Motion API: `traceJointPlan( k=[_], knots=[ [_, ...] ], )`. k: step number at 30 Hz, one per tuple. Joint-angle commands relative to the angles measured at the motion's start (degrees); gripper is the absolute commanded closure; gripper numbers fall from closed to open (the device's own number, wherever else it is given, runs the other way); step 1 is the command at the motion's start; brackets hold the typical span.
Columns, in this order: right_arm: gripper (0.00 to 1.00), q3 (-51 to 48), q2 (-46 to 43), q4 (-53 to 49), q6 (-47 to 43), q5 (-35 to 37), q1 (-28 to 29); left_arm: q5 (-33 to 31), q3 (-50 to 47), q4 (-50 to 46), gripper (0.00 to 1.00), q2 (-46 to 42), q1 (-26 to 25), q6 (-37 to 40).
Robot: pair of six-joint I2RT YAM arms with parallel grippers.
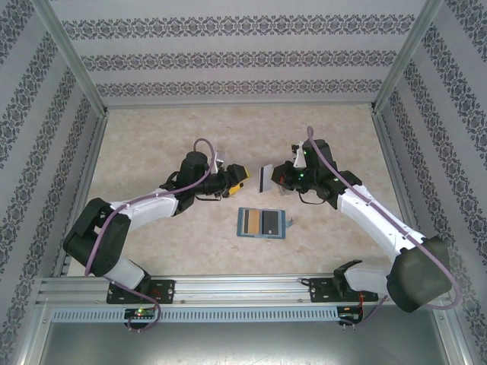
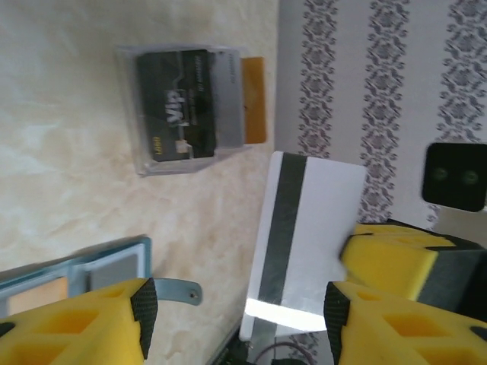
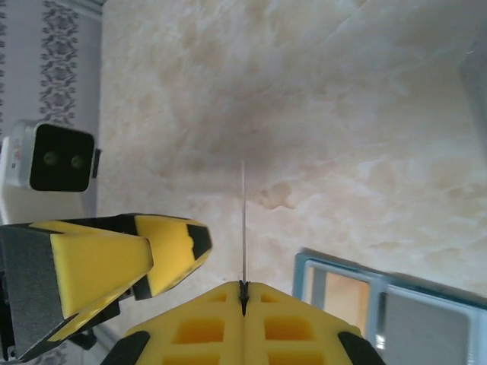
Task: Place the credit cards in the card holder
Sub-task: Pick up the credit card from the storage box.
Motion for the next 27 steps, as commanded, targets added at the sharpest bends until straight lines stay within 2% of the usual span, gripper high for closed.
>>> traceJointPlan(
  k=[1,6,10,16,19,24,26,27],
  knots=[
    [1.00,-2.0,-1.9,8.3,5.7,-6.4,0.2,4.7,1.7,6.7,0.39,1.4,0.1,-2.3],
    [1.00,-2.7,-1.4,10.1,6.6,-8.6,0.2,6.8,1.9,10.7,0.47,3.1,0.0,-3.9],
    [1.00,-2.6,-0.5,10.9,6.9,-9.6,0.2,8.2,2.0,13.1,0.58,3.3,0.0,-4.9],
    [1.00,-2.9,0.9,11.9,7.6,-10.1,-0.1,8.7,1.5,15.7,0.87,3.3,0.0,-6.8],
    [0.95,-3.5,1.1,12.8,7.9,-10.9,-0.3,8.2,1.2,15.4,0.97,2.4,0.0,-7.0],
    [0.89,-4.1,1.0,13.3,7.7,-12.5,-0.7,7.9,1.0,15.3,1.00,1.3,0.0,-7.3],
    [0.78,-4.2,1.4,13.3,8.3,-13.3,-0.8,8.1,1.1,16.0,1.00,1.2,0.0,-7.8],
    [0.78,-4.4,1.6,13.7,8.5,-13.7,-0.8,8.2,1.1,16.3,1.00,1.1,0.0,-8.2]
  ],
)
